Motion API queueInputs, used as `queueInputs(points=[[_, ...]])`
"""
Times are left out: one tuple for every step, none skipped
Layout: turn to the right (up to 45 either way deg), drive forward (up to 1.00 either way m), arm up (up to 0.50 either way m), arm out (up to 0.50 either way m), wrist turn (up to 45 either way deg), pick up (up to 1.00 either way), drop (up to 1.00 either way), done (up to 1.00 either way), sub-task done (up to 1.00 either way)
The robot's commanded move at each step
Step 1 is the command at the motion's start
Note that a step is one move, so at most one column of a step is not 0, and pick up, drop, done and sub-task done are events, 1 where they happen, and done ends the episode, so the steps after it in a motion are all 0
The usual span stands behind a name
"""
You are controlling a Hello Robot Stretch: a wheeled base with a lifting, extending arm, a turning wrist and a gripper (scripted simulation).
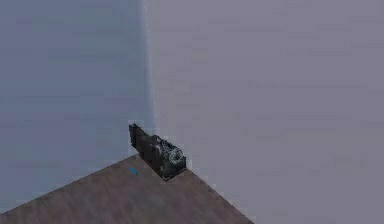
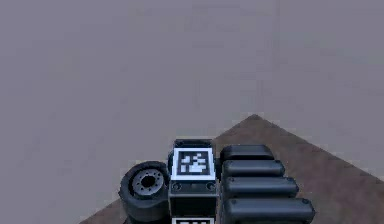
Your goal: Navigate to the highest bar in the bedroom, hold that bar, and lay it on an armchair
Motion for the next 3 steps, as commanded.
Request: queueInputs(points=[[-45.0, 0.0, 0.0, 0.0, 0.0, 0.0, 0.0, 0.0, 0.0], [-45.0, 0.0, 0.0, 0.0, 0.0, 0.0, 0.0, 0.0, 0.0], [-3.0, 0.0, 0.0, 0.0, 0.0, 0.0, 0.0, 0.0, 0.0]])
